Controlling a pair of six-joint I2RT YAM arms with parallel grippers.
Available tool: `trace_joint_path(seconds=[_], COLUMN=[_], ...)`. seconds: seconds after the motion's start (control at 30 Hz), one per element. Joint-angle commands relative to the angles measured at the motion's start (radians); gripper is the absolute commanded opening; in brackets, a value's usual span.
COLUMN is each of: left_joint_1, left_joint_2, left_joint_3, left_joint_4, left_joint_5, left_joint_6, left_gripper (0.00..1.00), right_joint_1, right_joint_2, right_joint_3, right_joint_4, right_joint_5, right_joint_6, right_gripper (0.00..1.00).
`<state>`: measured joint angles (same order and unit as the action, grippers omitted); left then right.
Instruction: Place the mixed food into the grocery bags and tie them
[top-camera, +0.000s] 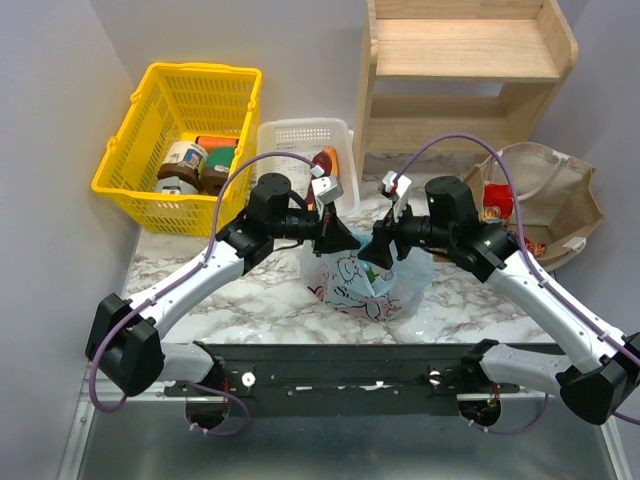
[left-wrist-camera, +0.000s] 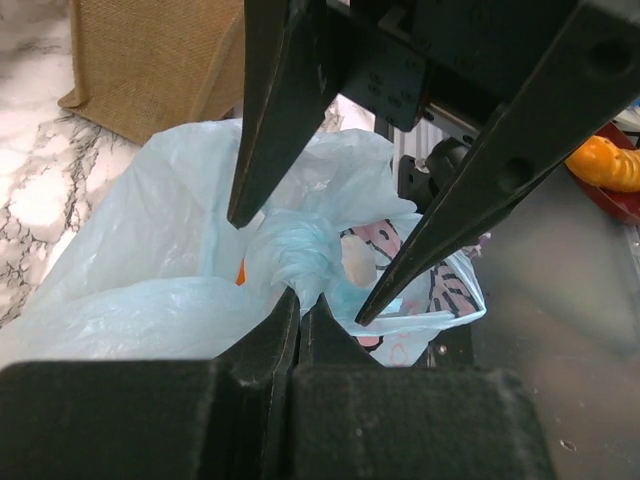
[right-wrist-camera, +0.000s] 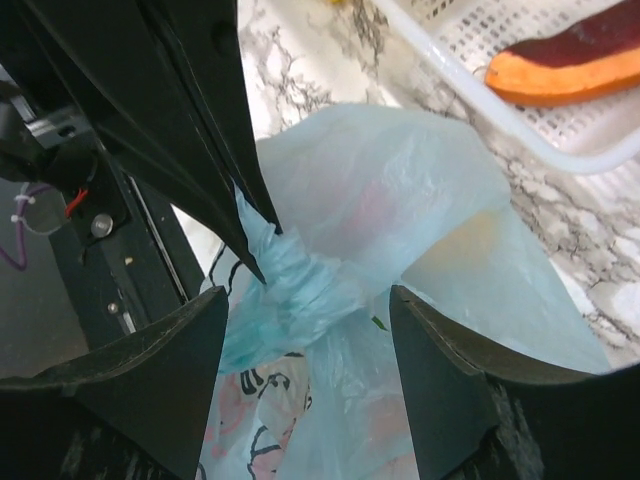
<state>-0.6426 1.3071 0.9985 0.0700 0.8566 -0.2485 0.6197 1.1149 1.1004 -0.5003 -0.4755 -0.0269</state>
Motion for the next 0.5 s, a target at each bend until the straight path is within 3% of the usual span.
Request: trace_joint_path(seconds=[0.0, 0.2, 0.47], left_joint_1=[0.001, -0.003, -0.045], left_joint_2=[-0.025, -0.039, -0.075], left_joint_3=[-0.014, -0.023, -0.077], left_joint_4=[0.028, 0.025, 0.08], left_joint_5=[-0.036, -0.073, -0.189], left_joint_6=[0.025, 0.043, 0.037], left_gripper=[0.0, 0.0, 0.0], right_joint_1=[-0.006, -0.006, -0.006], right_joint_2=[0.016, 0.043, 0.071], right_joint_3=[-0.011, 0.016, -0.02], right_joint_4=[-0.053, -0.109, -0.009], right_joint_5=[0.04, 0.064, 0.069], right_joint_6=[-0.004, -0.01, 0.119], right_gripper=[0.75, 0.71, 0.65])
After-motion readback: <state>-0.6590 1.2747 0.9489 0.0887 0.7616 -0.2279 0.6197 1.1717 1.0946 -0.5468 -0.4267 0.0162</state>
